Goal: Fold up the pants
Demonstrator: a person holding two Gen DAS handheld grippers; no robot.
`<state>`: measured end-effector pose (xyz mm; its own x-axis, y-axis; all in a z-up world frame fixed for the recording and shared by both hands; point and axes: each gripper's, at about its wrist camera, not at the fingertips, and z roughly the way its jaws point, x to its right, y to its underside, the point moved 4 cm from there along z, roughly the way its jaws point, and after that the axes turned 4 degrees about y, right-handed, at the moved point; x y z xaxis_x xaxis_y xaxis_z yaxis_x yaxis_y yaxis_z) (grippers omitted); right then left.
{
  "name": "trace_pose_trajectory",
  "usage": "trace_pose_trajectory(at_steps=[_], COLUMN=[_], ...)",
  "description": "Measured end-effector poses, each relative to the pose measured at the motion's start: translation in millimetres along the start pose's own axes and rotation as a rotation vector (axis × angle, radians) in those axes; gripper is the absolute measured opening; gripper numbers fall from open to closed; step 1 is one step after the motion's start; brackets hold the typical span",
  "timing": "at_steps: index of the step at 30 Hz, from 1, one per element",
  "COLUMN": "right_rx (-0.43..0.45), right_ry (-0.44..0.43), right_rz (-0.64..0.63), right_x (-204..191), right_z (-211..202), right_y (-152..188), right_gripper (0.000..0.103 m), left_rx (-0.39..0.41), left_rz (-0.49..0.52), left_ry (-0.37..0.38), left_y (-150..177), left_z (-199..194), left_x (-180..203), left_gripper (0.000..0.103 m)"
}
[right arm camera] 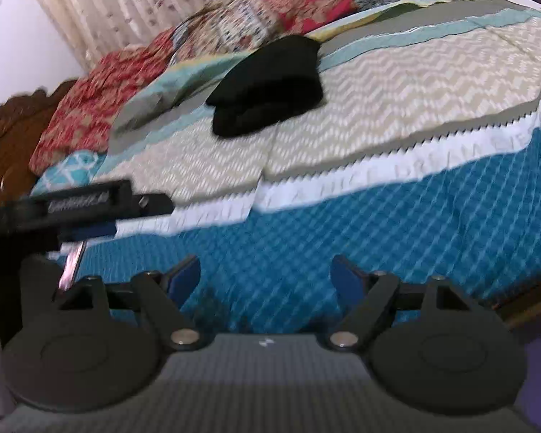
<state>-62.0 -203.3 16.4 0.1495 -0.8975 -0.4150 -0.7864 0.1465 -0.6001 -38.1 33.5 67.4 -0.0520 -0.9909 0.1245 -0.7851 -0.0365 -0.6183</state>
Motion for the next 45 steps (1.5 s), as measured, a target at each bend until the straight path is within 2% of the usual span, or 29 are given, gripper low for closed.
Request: trace_pose_trajectory(at_steps=[3, 7, 12, 17, 23, 27, 35, 45], right_rx=[-0.022, 0.000, 0.008, 0.007, 0.034, 0.059, 0.028, 0.011], right_ry=[-0.014, 0.001, 0.025, 0.040, 0.042, 0.064, 0.071, 0.069], right_rz=[-0.020, -0.021, -0.016, -0.012, -0.024, -0.010, 0.001, 0.024], right_x=[-7.7, -8.1, -4.7, -5.9, -9.2, -5.0, -3.7, 0.5], right_z=[-0.9, -4.6, -4.8, -2.7, -4.5, -6.0, 2.8, 7.7], right_y=[4.5, -0.1, 6.3, 11.0, 11.2, 8.9, 9.3, 9.0], right_gripper=[0.082, 0.087, 0.087, 0.090, 0.103, 0.103, 0.103, 0.103], left_rx=[0.013, 0.030, 0.078, 0.074, 0.057, 0.057, 0.032, -0.021], left_rz=[0.018, 0.029, 0.025, 0.032, 0.026, 0.045, 0.078, 0.053], left_ry=[-0.039, -0.079, -0.139, -0.194, -0.194, -0.222, -0.257, -0.240], left_y=[6.3, 8.1, 5.8, 6.1, 7.1, 6.9, 8.1, 11.5], left_z=[-6.9, -13.2, -19.5, -17.9, -11.9, -8.4, 1.3, 13.4], left_x=[2.7, 5.2, 4.4, 2.2, -3.8, -4.9, -3.1, -8.7], left_gripper=[0.103, 0.103, 0.103, 0.103, 0.103, 0.103, 0.103, 0.103])
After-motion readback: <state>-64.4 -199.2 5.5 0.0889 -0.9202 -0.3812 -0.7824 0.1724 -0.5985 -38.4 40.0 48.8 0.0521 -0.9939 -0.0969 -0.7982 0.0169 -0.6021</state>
